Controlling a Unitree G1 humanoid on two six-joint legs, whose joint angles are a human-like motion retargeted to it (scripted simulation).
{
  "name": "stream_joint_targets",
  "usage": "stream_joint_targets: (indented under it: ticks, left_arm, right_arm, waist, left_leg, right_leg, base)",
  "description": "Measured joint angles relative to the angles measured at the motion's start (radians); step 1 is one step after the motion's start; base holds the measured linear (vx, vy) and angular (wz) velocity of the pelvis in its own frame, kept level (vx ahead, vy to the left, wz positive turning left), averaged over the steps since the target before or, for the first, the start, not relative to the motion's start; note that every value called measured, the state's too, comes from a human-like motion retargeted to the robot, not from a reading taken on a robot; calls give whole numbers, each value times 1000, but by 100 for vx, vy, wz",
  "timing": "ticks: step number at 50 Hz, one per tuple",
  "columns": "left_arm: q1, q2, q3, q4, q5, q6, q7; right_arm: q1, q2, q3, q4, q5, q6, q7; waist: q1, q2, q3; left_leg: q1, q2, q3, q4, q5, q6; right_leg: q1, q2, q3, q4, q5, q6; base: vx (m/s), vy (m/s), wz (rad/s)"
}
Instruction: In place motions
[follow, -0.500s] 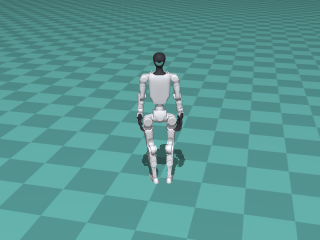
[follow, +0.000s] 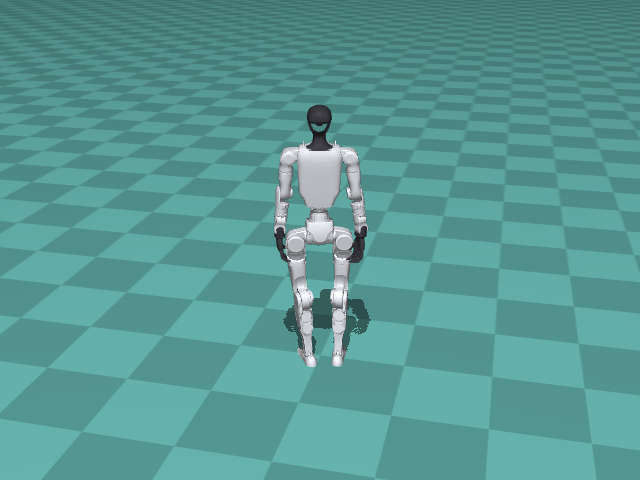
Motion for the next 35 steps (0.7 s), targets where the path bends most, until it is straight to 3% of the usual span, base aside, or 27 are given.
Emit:
stream_joint_targets:
  ticks: [35]
  left_arm:
    - [4, -4, 1, 2, 0, 1, 1]
  right_arm:
    - [2, -2, -1, -1, -2, 1, 0]
  waist:
    - [3, 3, 1]
  left_leg:
    - [-5, -4, -9, 1, 6, 1]
  right_leg:
    - [1, -4, -10, -2, -1, 0]
  base:
    - [0, 0, 0]
